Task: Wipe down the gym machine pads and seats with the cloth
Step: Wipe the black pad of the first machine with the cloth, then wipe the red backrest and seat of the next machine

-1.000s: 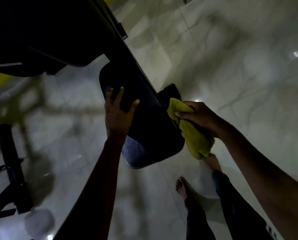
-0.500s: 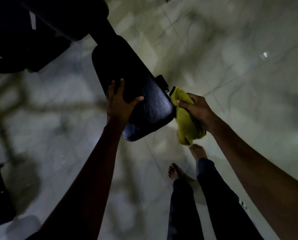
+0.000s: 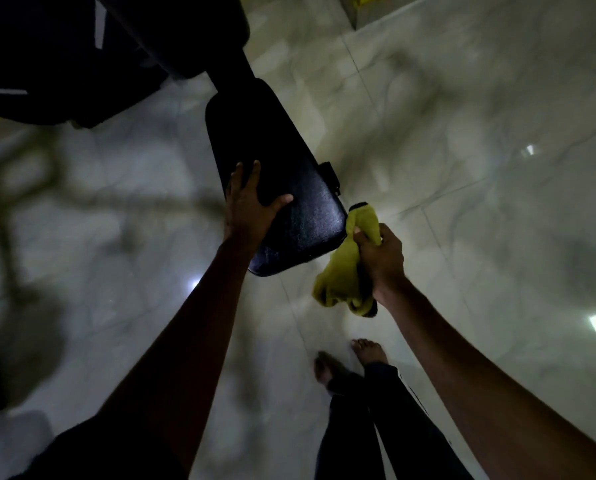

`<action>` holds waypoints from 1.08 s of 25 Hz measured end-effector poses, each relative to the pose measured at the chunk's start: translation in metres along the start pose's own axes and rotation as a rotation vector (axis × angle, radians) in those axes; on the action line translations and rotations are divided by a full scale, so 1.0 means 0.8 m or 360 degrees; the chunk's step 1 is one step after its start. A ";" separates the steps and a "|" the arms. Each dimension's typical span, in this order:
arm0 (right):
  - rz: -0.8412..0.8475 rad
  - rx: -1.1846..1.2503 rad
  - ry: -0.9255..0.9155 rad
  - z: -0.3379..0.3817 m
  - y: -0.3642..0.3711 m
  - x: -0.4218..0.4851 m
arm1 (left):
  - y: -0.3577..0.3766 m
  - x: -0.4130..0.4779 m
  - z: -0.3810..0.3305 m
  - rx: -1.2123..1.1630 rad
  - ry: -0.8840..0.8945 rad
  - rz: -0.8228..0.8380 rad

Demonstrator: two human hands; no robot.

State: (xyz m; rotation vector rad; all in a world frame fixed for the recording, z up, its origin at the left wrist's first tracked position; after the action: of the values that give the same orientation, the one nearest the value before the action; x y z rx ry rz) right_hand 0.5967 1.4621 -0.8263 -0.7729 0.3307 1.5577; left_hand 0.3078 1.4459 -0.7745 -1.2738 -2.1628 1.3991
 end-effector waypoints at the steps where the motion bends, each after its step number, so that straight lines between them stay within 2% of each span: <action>1: 0.0037 -0.0045 0.0024 -0.003 -0.005 -0.010 | -0.004 -0.005 -0.001 -0.0035 -0.0030 0.0005; 5: 0.0229 -0.0550 -0.0111 0.039 -0.023 -0.036 | -0.063 -0.053 0.006 -0.0122 -0.0140 -0.0087; 12: 0.0753 -0.1078 -0.0688 0.257 0.074 -0.145 | -0.274 -0.169 0.029 -0.0164 -0.0358 -0.0291; 19: 0.0997 -0.1216 -0.1351 0.463 0.188 -0.354 | -0.509 -0.288 0.019 -0.0207 -0.0496 -0.0728; 23: 0.1094 -0.1254 -0.1662 0.527 0.235 -0.481 | -0.618 -0.367 0.028 -0.0176 -0.0562 -0.0899; 27: 0.1215 -0.1266 -0.1935 0.567 0.270 -0.620 | -0.719 -0.482 0.083 -0.0189 -0.0746 -0.0990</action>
State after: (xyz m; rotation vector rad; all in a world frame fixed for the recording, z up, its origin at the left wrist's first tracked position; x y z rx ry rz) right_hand 0.2481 1.3328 -0.2259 -0.1048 -1.0610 2.6140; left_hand 0.1864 1.0179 -0.2393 -0.2318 -2.6427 1.3874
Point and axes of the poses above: each hand's wrist, its own x-axis towards the middle knuckle, its own y-axis out of the palm, z = x × y, the point moved 9 cm from there along x, towards the middle knuckle, and after that the axes turned 3 degrees about -z, right-handed, at the moved point
